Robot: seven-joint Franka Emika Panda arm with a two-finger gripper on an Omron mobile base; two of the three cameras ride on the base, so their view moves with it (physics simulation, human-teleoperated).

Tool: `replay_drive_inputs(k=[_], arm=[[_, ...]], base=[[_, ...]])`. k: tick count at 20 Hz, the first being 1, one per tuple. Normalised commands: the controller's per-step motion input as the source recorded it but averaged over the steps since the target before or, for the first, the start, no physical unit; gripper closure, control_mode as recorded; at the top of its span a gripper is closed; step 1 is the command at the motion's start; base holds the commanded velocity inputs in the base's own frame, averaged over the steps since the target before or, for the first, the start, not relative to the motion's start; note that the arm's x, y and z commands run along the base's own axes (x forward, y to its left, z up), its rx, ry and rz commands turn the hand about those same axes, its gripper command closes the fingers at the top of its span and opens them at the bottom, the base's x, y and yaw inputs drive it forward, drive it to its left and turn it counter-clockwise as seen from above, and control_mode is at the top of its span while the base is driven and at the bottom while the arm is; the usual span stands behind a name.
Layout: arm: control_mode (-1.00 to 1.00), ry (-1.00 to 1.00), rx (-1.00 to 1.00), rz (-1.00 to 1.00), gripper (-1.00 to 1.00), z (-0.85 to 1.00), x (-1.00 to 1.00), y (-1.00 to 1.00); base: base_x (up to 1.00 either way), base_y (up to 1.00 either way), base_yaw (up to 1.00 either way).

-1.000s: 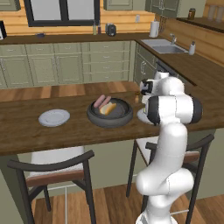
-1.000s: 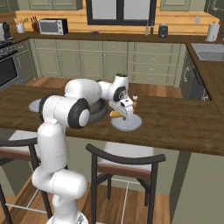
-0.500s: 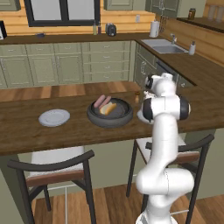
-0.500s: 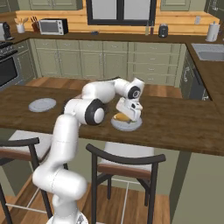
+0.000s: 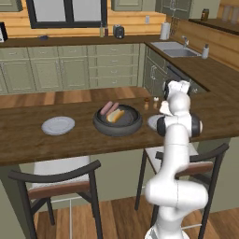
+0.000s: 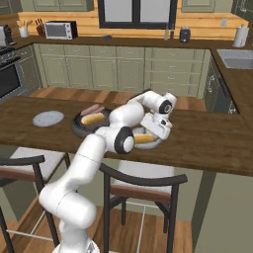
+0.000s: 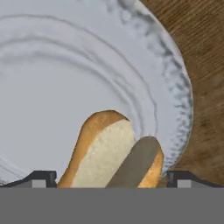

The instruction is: Place one bun and one sausage from the bowl on each plate.

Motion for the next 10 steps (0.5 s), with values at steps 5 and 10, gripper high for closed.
replay_drive_inputs(k=[5,10], arm=[[-1.00,-0.97,0.00,0.09,-1.00,0.30,-0.95,-0.25],[-1.00,-0.99,-0.08,0.00,-1.00,0.22,-1.00,0.70]], base=[[0.00,0.00,0.00],[0.00,0.00,0.00]])
